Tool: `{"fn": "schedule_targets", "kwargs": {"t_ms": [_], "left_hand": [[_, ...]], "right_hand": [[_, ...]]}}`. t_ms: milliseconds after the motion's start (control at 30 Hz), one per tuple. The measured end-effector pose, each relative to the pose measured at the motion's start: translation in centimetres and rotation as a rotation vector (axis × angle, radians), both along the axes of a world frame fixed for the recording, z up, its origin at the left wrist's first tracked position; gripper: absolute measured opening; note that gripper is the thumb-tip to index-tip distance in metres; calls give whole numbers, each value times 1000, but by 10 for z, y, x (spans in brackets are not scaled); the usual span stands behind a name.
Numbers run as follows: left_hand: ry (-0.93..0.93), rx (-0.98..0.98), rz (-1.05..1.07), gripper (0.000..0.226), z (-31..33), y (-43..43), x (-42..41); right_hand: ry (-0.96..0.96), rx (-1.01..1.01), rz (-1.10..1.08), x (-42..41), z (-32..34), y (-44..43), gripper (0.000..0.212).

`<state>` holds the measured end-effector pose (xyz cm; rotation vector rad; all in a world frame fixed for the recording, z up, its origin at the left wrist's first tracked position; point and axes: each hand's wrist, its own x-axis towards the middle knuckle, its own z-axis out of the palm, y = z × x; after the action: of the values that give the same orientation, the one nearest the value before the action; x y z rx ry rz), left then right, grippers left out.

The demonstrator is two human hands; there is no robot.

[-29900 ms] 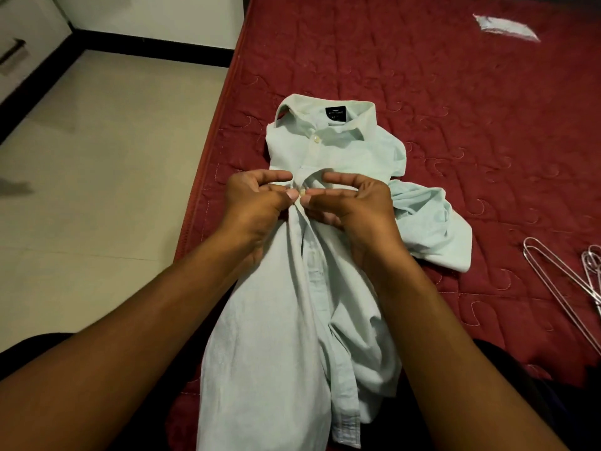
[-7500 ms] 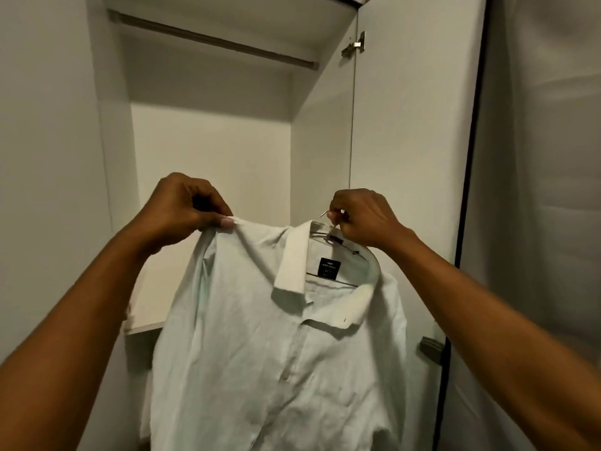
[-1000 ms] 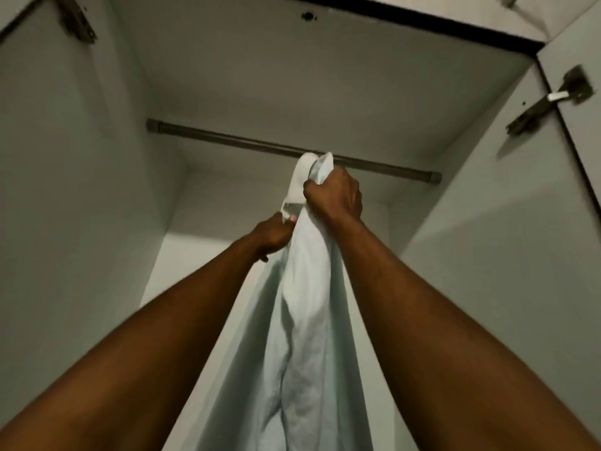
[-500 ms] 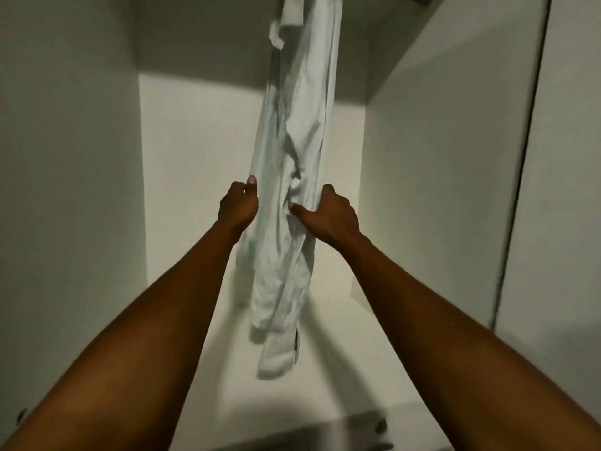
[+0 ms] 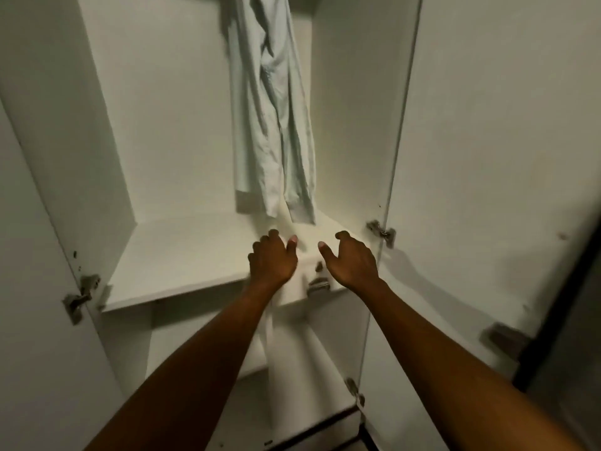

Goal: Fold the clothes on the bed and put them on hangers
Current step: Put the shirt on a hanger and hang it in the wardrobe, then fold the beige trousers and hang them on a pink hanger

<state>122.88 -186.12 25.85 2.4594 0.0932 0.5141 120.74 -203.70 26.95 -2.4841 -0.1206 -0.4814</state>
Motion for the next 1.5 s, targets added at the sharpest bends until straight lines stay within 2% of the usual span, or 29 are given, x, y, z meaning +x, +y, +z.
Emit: {"fn": "schedule_targets", "kwargs": {"t_ms": [233,533,633,700,900,1167,1333,1433,1500], "left_hand": [[14,377,-438,61,-82,-111,-132],[-62,453,-1030,74,-141,-221,-248],[-61,527,-1237,66,-171,-245,-297],[-60,574,-1380,58,-192,-255,-338],[-6,660,-1809,58,-252,-245,-478],[-90,740,-2252,63,-267,-171,-674],[-143,793,-2347,65,-278,-102,-777],[-129,834,-2352,86,-293,-51,-839],[-114,852,-2332,79,-309,-18,-875]], "right_hand": [[114,-2,-249,-156,-100,-104,75],[245,72,-712,-363,-172,-178,73],[310,152,-914,-439,-208,-170,72],[363,215,-1082,-492,-230,-155,71],[511,371,-1463,-654,-287,-61,66],[544,490,-1885,-843,-293,100,64],[522,531,-1987,-936,-304,186,63],[526,565,-1956,-992,-326,235,64],[537,575,-1915,-1026,-346,263,61]]}}
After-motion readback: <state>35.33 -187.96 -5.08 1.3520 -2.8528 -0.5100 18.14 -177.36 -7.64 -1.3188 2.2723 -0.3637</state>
